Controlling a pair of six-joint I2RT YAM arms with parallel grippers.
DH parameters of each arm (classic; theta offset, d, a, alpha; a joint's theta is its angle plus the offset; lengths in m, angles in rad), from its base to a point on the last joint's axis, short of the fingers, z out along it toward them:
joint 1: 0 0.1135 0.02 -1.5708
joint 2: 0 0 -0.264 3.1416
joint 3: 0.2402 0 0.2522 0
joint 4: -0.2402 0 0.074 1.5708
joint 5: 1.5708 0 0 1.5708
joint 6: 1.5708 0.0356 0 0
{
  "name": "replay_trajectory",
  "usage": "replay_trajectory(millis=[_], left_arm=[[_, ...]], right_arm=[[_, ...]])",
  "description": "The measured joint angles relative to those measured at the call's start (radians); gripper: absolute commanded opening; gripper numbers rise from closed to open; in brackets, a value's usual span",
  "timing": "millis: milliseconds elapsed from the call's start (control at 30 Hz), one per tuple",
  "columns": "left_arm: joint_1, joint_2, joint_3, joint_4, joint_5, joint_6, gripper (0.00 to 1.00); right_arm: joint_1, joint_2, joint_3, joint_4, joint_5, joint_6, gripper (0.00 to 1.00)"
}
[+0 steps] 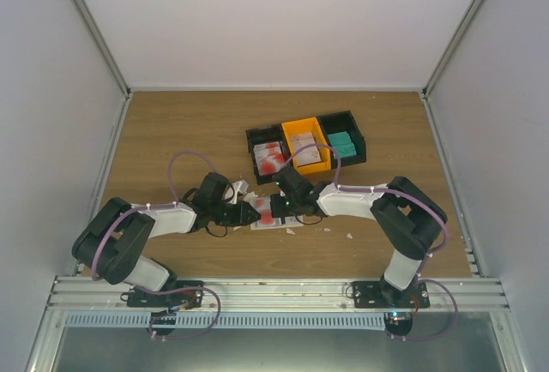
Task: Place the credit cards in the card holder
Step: Insert the credit card into the card holder.
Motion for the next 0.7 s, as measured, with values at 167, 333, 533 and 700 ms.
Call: replay_trajectory(millis=[167,333,533,700], left_arm=[[0.000,0.009,0.000,0.001,0.002,0.000,0.28],[0.000,0.012,0.000,0.004,0.008,0.000,0.28],[0.000,0.013,0.000,0.005,0.012,0.000,0.24],[0.000,0.013,0.000,0.014,0.030,-0.001,0.24]], right_arm=[[0.000,0.000,0.000,0.001,0.000,0.000,0.00],[0.000,0.000,-0.003,0.006,0.000,0.000,0.01],[0.000,0.000,-0.005,0.011,0.000,0.000,0.00],[0.000,0.000,-0.007,0.016,-0.001,0.001,0.01]])
